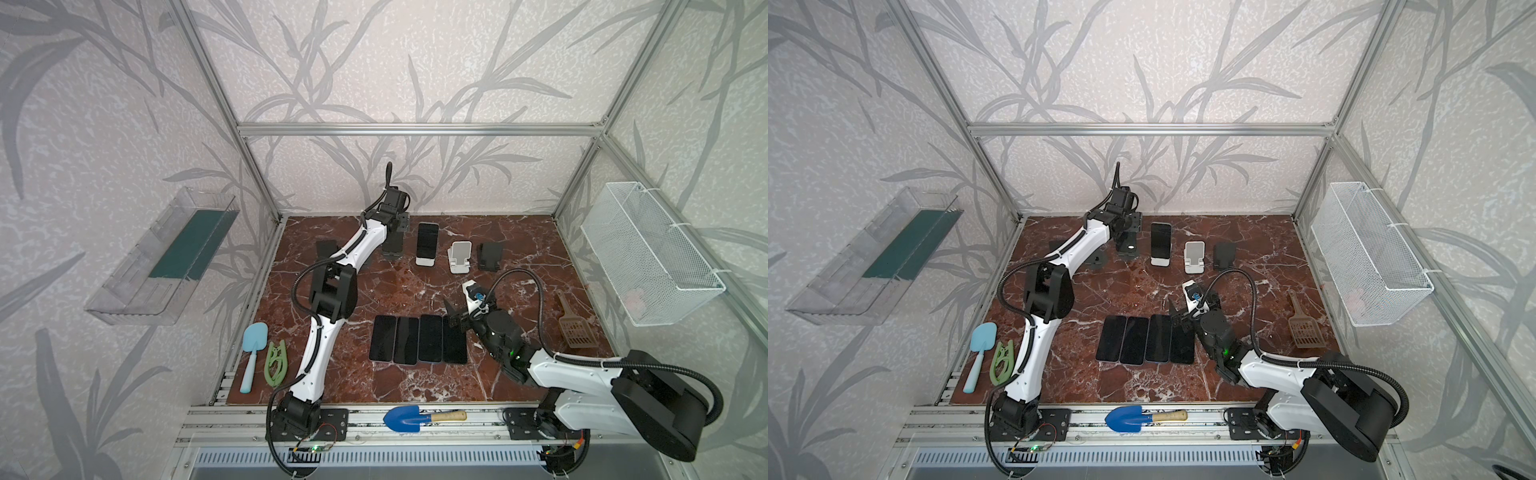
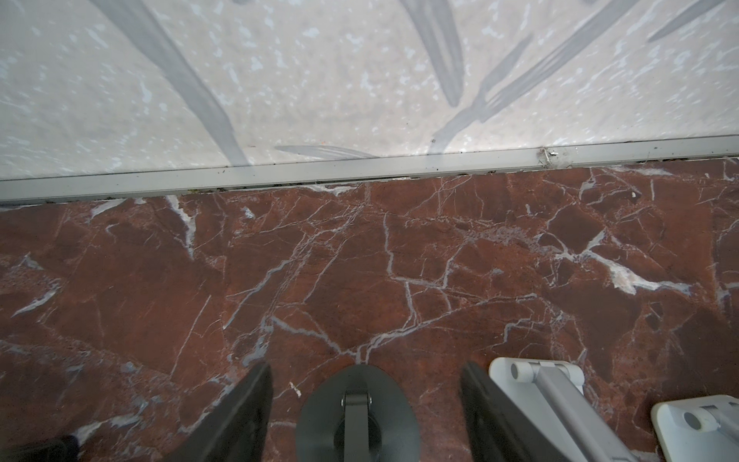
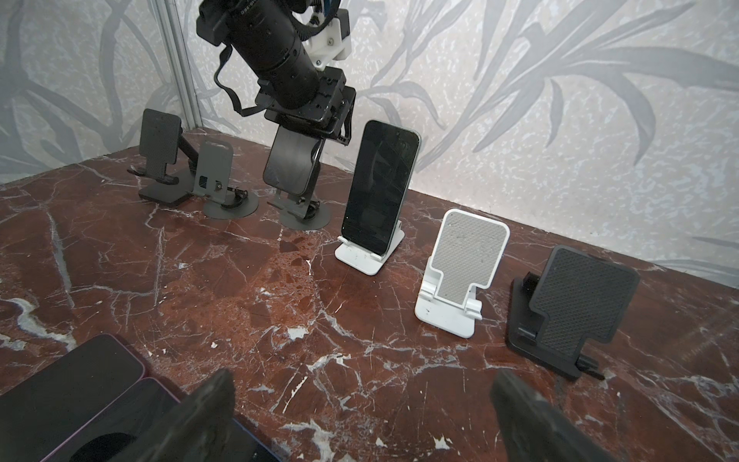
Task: Remove the phone from the phone stand
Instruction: Remove the phone from the phone stand, then place the phone at the middle-left of the table.
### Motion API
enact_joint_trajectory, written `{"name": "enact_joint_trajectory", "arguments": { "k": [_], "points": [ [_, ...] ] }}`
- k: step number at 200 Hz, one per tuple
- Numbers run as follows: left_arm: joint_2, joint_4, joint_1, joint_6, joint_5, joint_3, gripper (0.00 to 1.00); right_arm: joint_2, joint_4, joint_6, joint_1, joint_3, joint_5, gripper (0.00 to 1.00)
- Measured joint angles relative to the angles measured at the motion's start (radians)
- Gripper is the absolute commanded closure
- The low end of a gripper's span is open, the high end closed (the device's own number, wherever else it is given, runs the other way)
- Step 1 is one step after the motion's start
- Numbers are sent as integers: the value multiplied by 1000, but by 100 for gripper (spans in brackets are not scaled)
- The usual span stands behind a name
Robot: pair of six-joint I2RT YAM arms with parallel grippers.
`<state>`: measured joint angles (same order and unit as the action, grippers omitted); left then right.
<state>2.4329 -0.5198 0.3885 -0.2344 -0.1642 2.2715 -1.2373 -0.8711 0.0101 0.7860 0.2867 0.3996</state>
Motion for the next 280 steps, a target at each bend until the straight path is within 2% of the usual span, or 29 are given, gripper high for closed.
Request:
{"name": "enact_joint_trajectory", "arguments": {
  "k": [132, 215, 280],
  "points": [
    [-75, -33, 7, 14, 9, -6, 53, 0, 0, -3, 0, 0, 0, 1],
    [-381, 68, 37, 26, 10, -302, 53, 0, 0, -3, 0, 0, 0, 1],
    [-487, 111, 50, 32, 19, -463, 53, -5, -1, -10, 0, 0, 0, 1]
  ]
}}
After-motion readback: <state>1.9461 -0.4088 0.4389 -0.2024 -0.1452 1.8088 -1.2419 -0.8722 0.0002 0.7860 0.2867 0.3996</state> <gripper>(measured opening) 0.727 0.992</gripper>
